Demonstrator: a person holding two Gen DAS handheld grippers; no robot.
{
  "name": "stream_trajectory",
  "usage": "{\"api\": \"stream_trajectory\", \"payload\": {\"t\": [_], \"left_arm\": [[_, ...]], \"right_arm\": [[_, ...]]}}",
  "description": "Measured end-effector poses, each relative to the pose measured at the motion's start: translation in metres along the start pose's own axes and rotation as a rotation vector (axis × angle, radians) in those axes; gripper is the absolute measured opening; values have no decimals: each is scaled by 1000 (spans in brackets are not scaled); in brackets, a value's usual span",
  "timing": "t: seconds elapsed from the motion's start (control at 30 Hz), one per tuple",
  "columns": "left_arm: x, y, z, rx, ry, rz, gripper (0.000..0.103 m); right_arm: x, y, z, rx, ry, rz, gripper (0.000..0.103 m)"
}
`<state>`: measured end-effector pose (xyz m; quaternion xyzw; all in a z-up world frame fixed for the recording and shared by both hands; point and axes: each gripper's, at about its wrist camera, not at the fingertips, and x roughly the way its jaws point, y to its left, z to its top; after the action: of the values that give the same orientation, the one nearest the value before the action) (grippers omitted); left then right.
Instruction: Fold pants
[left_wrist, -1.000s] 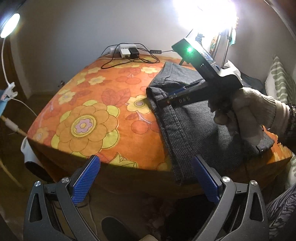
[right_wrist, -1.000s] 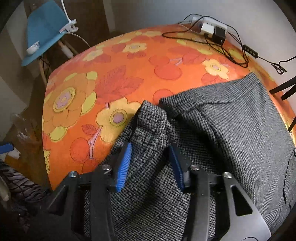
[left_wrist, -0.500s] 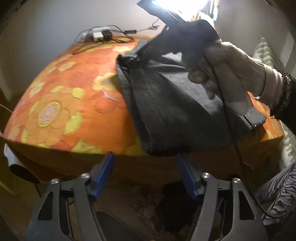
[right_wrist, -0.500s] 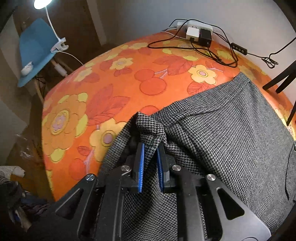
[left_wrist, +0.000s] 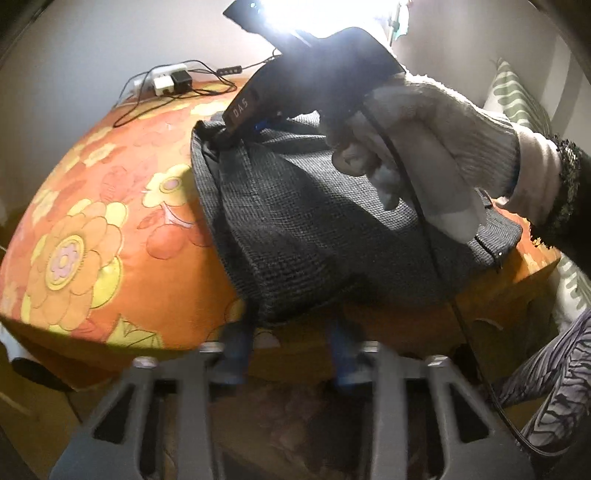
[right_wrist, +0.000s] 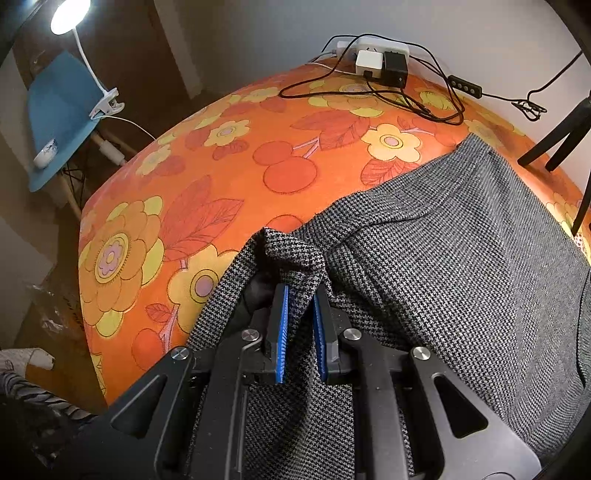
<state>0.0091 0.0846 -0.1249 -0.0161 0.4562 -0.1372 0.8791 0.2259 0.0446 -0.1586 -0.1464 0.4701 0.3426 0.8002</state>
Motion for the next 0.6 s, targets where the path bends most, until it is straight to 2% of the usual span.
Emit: {"api": "stream_trajectory", "payload": {"t": [0.1,0.17,0.27,0.4,0.5,0.6], "left_arm": [[-3,6,3,-53,-5,-41,13],[-5,5,6,-59,-13,-53,11],[-13,-2,10,-29,-44,-40,11],[-15,-1,13,-21,-53,-46,10],[-14,4,17,-39,-49,-60,10],[-15,6,22,-52,-51,-77,10]], "right_arm": [[-2,-1,0,3,1,12,18],[-12,-2,-1,12,-15,30,33],[-42,-5,-7,19,-72,18,49],[-102,-10,-40,32,-139,101,50],[-142,-3,-86,2,-158,159,50],[-162,9,-132,-31,-144,188,50]]}}
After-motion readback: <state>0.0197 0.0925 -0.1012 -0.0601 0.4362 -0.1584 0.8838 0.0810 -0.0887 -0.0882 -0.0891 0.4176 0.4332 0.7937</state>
